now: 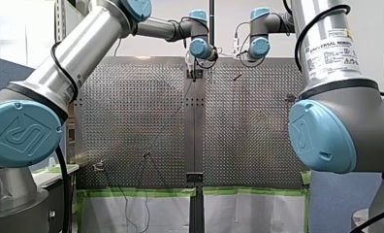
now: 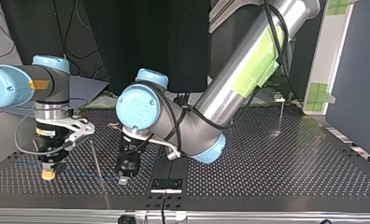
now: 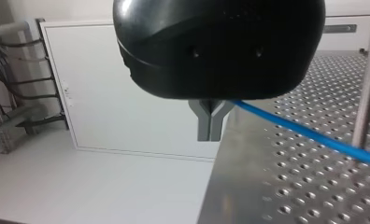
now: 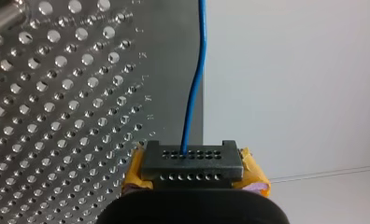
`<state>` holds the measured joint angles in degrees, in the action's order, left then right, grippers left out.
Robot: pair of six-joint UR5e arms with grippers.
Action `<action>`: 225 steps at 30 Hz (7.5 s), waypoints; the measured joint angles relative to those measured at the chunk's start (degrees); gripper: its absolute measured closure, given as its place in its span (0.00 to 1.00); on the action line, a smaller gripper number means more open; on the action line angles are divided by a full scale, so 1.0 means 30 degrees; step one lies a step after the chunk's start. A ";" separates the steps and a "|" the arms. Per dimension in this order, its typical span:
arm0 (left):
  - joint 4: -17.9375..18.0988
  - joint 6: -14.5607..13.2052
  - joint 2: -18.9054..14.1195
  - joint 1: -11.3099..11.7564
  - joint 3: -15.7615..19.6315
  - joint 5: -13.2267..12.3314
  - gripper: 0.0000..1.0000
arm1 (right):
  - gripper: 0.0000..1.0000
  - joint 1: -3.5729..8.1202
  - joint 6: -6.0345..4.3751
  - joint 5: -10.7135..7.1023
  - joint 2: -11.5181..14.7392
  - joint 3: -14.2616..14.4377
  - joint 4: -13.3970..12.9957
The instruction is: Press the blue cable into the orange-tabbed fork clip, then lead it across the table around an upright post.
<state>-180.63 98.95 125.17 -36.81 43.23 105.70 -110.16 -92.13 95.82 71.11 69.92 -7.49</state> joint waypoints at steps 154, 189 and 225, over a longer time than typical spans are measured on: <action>0.3077 0.1236 0.3487 -0.0306 0.2119 -0.1063 0.00 | 1.00 0.4858 -0.0992 -0.1094 -1.2314 0.5981 -0.9509; 0.2997 0.1235 0.3483 -0.0247 0.2056 -0.1087 0.00 | 1.00 0.6326 -0.1254 -0.0943 -1.5782 0.5112 -1.0912; 0.2881 0.1250 0.3483 -0.0212 0.1990 -0.1089 0.00 | 1.00 0.6544 -0.1073 -0.0554 -1.7158 0.2439 -1.0486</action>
<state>-171.98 102.69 135.62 -37.45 49.20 102.43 -90.53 -95.35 94.15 19.64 77.23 -38.95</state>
